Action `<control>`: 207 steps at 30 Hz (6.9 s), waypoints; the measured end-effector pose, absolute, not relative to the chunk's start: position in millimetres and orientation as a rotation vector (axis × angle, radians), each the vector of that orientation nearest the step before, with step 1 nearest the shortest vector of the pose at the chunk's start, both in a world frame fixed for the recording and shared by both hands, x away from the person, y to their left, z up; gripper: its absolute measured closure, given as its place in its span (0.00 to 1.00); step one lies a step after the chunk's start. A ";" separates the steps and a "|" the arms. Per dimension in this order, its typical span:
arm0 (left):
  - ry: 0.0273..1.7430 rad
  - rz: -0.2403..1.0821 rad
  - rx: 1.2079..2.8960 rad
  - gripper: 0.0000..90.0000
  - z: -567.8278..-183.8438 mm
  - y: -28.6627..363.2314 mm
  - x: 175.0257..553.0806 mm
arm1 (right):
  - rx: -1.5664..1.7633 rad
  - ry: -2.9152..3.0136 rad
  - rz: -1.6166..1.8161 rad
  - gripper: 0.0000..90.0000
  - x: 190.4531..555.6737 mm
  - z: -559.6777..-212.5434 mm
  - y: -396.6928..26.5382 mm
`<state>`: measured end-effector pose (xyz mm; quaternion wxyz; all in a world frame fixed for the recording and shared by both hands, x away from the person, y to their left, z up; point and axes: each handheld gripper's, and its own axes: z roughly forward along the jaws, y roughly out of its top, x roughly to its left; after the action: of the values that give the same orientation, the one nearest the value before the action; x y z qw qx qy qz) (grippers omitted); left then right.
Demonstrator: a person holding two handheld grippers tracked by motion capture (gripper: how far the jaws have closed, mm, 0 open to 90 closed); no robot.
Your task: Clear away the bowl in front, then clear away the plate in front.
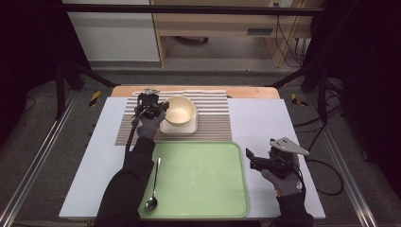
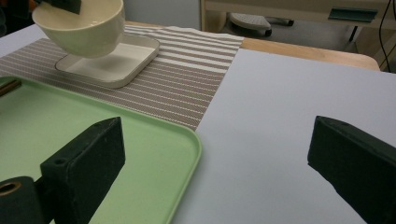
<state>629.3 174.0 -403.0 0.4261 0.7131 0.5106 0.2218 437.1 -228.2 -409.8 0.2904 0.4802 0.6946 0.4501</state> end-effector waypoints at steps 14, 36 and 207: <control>1.121 0.554 1.787 0.91 -366.0 169.1 581.8 | 1.276 1.846 1.207 0.05 434.8 -406.7 -227.0; 1.036 0.472 1.898 0.91 -398.8 163.9 527.7 | 1.264 1.861 1.190 0.05 435.2 -408.5 -222.5; 1.389 0.441 1.897 0.98 -446.9 193.8 621.3 | 1.279 1.873 1.169 0.05 438.6 -413.9 -222.9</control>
<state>621.3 193.8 -446.9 0.3660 0.7380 0.5404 0.1715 438.6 -222.9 -413.9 0.2908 0.4797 0.7023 0.4382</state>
